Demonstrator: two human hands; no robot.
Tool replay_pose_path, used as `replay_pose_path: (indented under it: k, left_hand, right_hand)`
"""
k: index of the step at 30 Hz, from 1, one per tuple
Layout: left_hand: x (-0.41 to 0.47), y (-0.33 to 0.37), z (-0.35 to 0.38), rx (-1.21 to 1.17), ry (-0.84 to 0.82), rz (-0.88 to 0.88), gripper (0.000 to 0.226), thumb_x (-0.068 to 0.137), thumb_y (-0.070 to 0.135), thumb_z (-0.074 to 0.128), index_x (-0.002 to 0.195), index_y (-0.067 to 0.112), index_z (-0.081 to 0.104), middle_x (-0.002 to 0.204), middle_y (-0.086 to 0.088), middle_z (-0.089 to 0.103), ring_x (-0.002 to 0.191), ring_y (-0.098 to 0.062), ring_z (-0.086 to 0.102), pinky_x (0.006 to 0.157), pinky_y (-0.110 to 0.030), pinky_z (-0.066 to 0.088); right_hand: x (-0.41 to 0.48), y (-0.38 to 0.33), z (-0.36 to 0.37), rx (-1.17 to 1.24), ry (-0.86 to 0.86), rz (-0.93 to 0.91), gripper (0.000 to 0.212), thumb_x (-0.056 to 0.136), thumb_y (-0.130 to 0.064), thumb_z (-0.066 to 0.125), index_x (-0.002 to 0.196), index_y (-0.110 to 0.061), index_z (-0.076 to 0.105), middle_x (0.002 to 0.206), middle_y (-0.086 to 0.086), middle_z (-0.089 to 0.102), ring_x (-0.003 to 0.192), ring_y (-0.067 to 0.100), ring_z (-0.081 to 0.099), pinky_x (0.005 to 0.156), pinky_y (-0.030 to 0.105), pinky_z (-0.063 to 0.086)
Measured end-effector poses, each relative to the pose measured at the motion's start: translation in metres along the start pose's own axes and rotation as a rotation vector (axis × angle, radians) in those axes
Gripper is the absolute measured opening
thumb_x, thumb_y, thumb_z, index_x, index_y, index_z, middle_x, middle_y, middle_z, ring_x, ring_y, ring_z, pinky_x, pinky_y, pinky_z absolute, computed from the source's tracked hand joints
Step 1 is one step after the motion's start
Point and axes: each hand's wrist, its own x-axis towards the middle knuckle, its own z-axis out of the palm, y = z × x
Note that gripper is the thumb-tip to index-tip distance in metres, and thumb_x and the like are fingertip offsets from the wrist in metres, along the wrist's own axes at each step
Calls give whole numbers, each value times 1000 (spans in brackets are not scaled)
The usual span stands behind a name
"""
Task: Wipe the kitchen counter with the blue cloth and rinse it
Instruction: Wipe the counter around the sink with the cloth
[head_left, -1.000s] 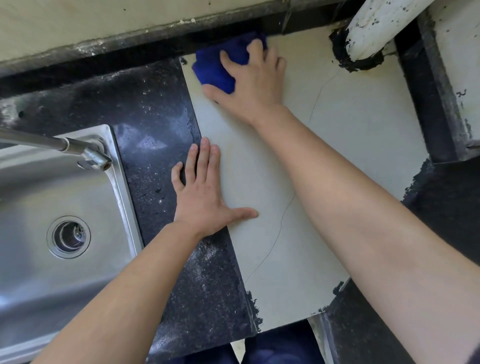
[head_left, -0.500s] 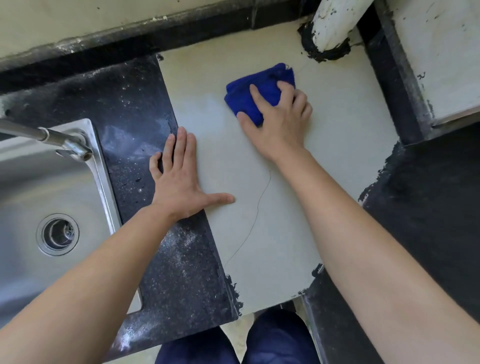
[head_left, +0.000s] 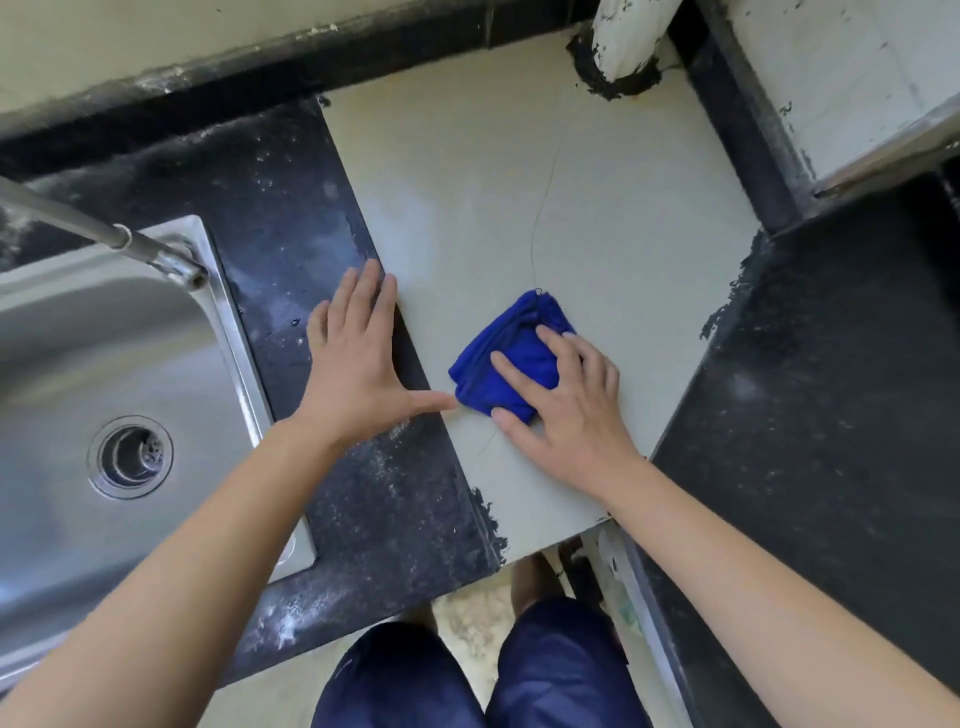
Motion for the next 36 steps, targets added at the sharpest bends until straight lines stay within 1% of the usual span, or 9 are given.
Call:
replay_pose_path:
  k: [4, 10, 13, 19, 23, 27, 29, 33, 36]
  left_hand:
    - [-35, 5, 14, 32, -60, -13, 139, 54, 86, 65, 158, 15, 8, 166, -2, -5, 153, -21, -4, 120, -46, 4]
    - [-36, 4, 23, 60, -90, -43, 138, 53, 88, 64, 158, 18, 8, 166, 1, -5, 152, -18, -6, 119, -43, 3]
    - [-35, 2, 24, 50, -81, -48, 139, 51, 89, 64, 158, 19, 9, 166, 2, -4, 152, -17, -6, 118, -41, 3]
    - [-36, 2, 23, 23, -75, -51, 138, 51, 87, 67, 158, 19, 12, 167, 1, -1, 152, -18, -3, 119, -43, 3]
    - [-37, 1, 22, 41, -83, -36, 137, 53, 90, 63, 158, 19, 10, 167, 0, -2, 152, -20, -4, 120, -47, 4]
    - [-42, -1, 24, 61, -79, -15, 134, 58, 89, 60, 158, 17, 8, 167, -2, -4, 152, -22, -4, 120, -50, 6]
    - [-50, 2, 25, 76, -35, -3, 125, 64, 83, 63, 157, 15, 13, 166, -5, -3, 152, -25, -1, 118, -52, 11]
    - [-96, 8, 37, 60, 154, 119, 87, 85, 60, 63, 151, 12, 31, 165, -10, 9, 150, -32, 13, 112, -55, 21]
    - [-135, 0, 54, -7, 145, 111, 71, 92, 53, 56, 147, 11, 39, 163, -13, 16, 147, -36, 19, 110, -57, 25]
  right_hand:
    - [48, -21, -4, -20, 8, -2, 59, 86, -66, 47, 142, -46, 49, 152, 13, 38, 130, 40, 39, 105, 49, 29]
    - [200, -75, -11, -68, -92, 47, 63, 91, -70, 37, 150, -49, 30, 161, 10, 18, 139, 38, 25, 111, 48, 20]
    - [217, -81, -11, -84, -115, 38, 62, 93, -68, 35, 151, -47, 29, 162, 10, 17, 140, 38, 24, 112, 48, 21]
    - [73, -33, 6, -10, 15, 51, 56, 90, -66, 45, 143, -49, 45, 159, 5, 31, 138, 33, 33, 104, 46, 26]
    - [-46, 0, -1, -58, -98, 223, 56, 95, -65, 41, 149, -51, 34, 163, 2, 15, 143, 30, 20, 111, 49, 19]
    - [-126, -26, 1, -37, -176, 357, 57, 99, -64, 33, 153, -47, 27, 165, 7, 8, 146, 33, 13, 113, 52, 17]
    - [-151, -55, 7, -24, -193, 382, 58, 99, -63, 32, 154, -46, 24, 165, 8, 6, 147, 35, 11, 114, 53, 18]
    - [-162, -91, 16, -30, -209, 416, 61, 99, -63, 29, 156, -46, 17, 166, 11, 6, 148, 38, 11, 116, 55, 19]
    - [-149, -72, 9, -88, -240, 292, 65, 95, -69, 28, 155, -47, 15, 166, 13, 7, 148, 39, 13, 120, 57, 9]
